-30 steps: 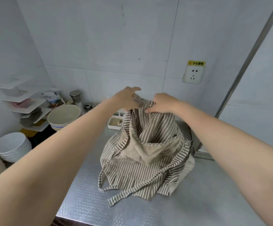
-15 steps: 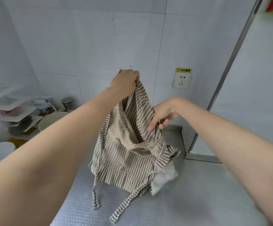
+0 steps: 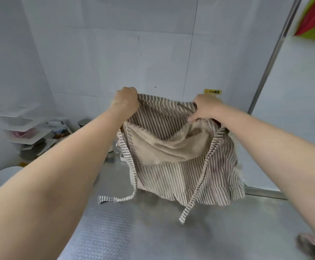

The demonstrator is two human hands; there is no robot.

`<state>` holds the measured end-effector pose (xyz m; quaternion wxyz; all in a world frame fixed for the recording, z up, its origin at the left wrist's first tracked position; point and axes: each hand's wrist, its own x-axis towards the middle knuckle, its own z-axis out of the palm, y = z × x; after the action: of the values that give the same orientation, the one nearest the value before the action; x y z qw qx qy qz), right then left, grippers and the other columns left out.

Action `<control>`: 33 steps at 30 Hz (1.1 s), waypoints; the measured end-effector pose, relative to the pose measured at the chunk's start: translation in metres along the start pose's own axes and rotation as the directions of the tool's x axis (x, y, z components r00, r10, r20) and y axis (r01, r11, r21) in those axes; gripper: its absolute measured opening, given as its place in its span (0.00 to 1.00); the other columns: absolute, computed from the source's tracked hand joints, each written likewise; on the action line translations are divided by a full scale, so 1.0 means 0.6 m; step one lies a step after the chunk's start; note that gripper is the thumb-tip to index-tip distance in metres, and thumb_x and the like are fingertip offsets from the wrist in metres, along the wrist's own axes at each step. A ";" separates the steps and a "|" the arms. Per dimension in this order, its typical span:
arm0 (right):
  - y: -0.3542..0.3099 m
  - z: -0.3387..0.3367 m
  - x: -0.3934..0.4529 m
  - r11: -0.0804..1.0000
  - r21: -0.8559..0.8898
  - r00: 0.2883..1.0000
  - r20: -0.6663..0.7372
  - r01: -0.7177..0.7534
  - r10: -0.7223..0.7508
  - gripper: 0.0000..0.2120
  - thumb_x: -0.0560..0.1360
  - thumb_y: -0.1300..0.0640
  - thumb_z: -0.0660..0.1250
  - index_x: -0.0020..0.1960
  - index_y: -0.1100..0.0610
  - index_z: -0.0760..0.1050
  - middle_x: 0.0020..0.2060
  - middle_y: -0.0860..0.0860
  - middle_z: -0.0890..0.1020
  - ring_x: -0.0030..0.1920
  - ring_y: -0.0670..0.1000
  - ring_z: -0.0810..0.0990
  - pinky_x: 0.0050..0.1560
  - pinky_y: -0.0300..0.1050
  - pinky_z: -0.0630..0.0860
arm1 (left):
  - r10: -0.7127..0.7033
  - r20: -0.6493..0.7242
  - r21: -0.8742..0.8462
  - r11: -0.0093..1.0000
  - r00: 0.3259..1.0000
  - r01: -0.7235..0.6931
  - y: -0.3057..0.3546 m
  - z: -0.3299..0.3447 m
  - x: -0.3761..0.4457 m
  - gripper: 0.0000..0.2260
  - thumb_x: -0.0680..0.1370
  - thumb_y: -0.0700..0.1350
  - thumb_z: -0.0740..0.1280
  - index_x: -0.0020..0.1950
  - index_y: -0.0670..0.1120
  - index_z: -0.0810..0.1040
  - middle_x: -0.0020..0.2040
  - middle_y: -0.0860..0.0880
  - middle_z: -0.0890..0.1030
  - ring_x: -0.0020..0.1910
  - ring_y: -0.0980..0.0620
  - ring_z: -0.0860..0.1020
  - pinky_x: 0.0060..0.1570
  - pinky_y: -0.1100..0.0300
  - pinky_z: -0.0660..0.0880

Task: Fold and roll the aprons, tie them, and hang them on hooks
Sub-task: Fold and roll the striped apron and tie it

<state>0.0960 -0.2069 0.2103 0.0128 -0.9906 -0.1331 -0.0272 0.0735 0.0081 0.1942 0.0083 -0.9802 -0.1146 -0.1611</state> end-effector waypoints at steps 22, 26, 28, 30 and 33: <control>0.016 -0.008 -0.011 0.947 0.301 0.973 -0.157 -0.116 0.169 0.08 0.75 0.68 0.63 0.53 0.59 0.70 0.40 0.59 0.79 0.30 0.53 0.83 0.29 0.42 0.78 | -0.135 0.067 -0.102 0.985 0.989 0.141 -0.062 -0.032 -0.022 0.12 0.77 0.30 0.59 0.59 0.34 0.73 0.55 0.37 0.78 0.55 0.38 0.77 0.50 0.52 0.75; 0.019 -0.014 0.001 0.893 0.439 0.923 -0.296 -0.098 0.246 0.07 0.76 0.66 0.62 0.52 0.60 0.73 0.43 0.59 0.80 0.36 0.54 0.83 0.34 0.40 0.77 | -0.181 0.221 -0.301 0.922 0.958 0.243 -0.067 -0.010 -0.023 0.08 0.79 0.33 0.55 0.52 0.35 0.74 0.37 0.41 0.76 0.39 0.42 0.79 0.40 0.51 0.78; 0.015 -0.017 0.007 0.902 0.429 0.765 -0.564 -0.052 0.312 0.07 0.77 0.65 0.59 0.52 0.59 0.73 0.49 0.58 0.79 0.48 0.59 0.79 0.45 0.45 0.73 | -0.163 0.246 -0.463 0.846 0.955 0.264 -0.063 0.003 -0.018 0.08 0.79 0.34 0.56 0.52 0.34 0.74 0.41 0.38 0.78 0.42 0.41 0.80 0.46 0.51 0.79; 0.014 -0.028 0.009 0.924 0.380 0.734 -0.614 -0.046 0.289 0.10 0.78 0.66 0.56 0.52 0.59 0.74 0.52 0.58 0.78 0.51 0.59 0.77 0.46 0.44 0.70 | -0.130 0.268 -0.575 0.773 0.955 0.267 -0.053 0.010 -0.021 0.07 0.80 0.37 0.58 0.48 0.37 0.75 0.52 0.37 0.79 0.41 0.45 0.79 0.48 0.52 0.80; 0.036 -0.053 0.012 0.911 0.410 0.833 -0.489 -0.045 0.260 0.14 0.77 0.69 0.54 0.52 0.58 0.76 0.54 0.57 0.77 0.43 0.59 0.81 0.36 0.42 0.79 | -0.126 0.393 -0.579 0.735 0.911 0.352 -0.041 0.008 -0.016 0.16 0.82 0.42 0.57 0.33 0.44 0.68 0.57 0.41 0.80 0.31 0.53 0.71 0.33 0.65 0.73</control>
<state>0.1070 -0.2270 0.2421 0.2438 -0.9294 -0.0459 -0.2734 0.0605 0.0300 0.1858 -0.3652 -0.9131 -0.1797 -0.0247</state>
